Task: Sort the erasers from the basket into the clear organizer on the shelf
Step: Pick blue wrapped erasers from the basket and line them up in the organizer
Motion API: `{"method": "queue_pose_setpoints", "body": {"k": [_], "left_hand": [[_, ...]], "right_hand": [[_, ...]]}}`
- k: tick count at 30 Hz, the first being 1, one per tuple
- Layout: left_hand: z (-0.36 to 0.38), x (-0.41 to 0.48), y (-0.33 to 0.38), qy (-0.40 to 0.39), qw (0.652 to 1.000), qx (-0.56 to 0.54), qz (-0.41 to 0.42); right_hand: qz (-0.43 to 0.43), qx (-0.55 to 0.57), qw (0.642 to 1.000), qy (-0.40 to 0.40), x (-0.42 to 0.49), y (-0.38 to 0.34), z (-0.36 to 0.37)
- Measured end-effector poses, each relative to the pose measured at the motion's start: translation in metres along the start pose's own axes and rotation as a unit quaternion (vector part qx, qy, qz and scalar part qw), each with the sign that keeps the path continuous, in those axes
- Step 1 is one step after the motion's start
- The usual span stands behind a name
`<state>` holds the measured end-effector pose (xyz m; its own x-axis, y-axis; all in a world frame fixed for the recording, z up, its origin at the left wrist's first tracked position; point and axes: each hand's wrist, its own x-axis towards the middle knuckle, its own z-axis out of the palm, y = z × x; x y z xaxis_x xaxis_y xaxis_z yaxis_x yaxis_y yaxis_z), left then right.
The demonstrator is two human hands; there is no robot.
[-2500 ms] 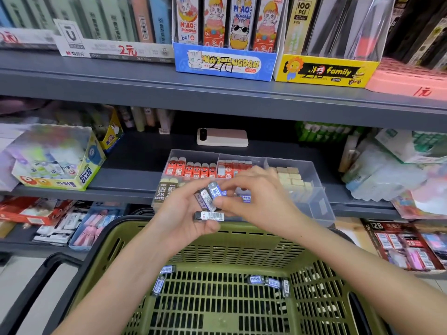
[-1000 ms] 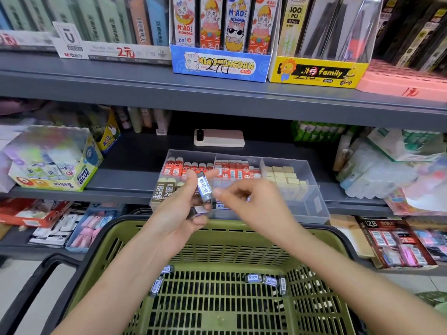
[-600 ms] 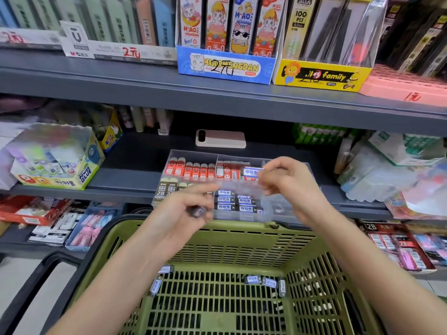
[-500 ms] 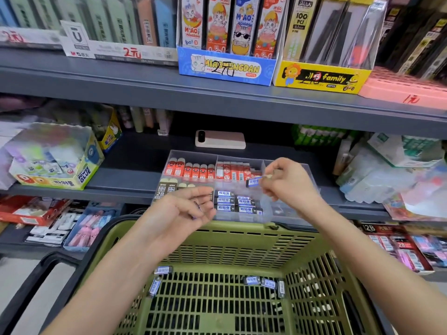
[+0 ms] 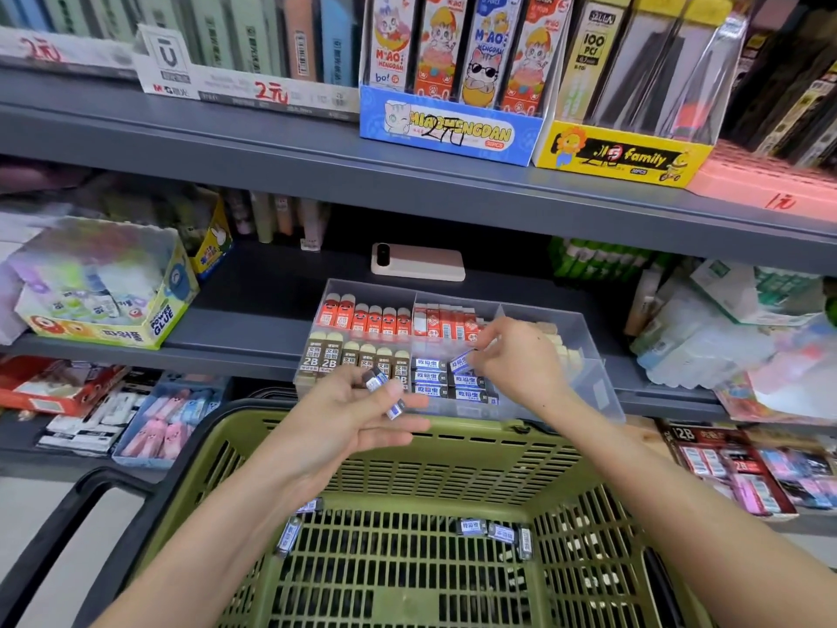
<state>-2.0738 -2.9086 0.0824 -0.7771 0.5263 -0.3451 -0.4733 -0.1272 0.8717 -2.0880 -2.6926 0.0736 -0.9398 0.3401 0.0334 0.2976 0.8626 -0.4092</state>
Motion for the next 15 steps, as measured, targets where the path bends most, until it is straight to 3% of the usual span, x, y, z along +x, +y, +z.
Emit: {"method": "queue_pose_setpoints", "body": {"k": [7, 11, 15], "left_hand": [[-0.003, 0.003, -0.004, 0.045, 0.995, 0.07, 0.051], [-0.006, 0.005, -0.006, 0.062, 0.99, 0.099, 0.076], [-0.003, 0.008, -0.005, 0.04, 0.989, 0.098, 0.104]], "right_hand": [[-0.073, -0.123, 0.985, 0.101, -0.009, 0.002, 0.005], [-0.114, -0.271, 0.953, 0.071, -0.014, 0.006, 0.012], [-0.109, -0.285, 0.951, 0.041, -0.01, 0.007, 0.008]]}}
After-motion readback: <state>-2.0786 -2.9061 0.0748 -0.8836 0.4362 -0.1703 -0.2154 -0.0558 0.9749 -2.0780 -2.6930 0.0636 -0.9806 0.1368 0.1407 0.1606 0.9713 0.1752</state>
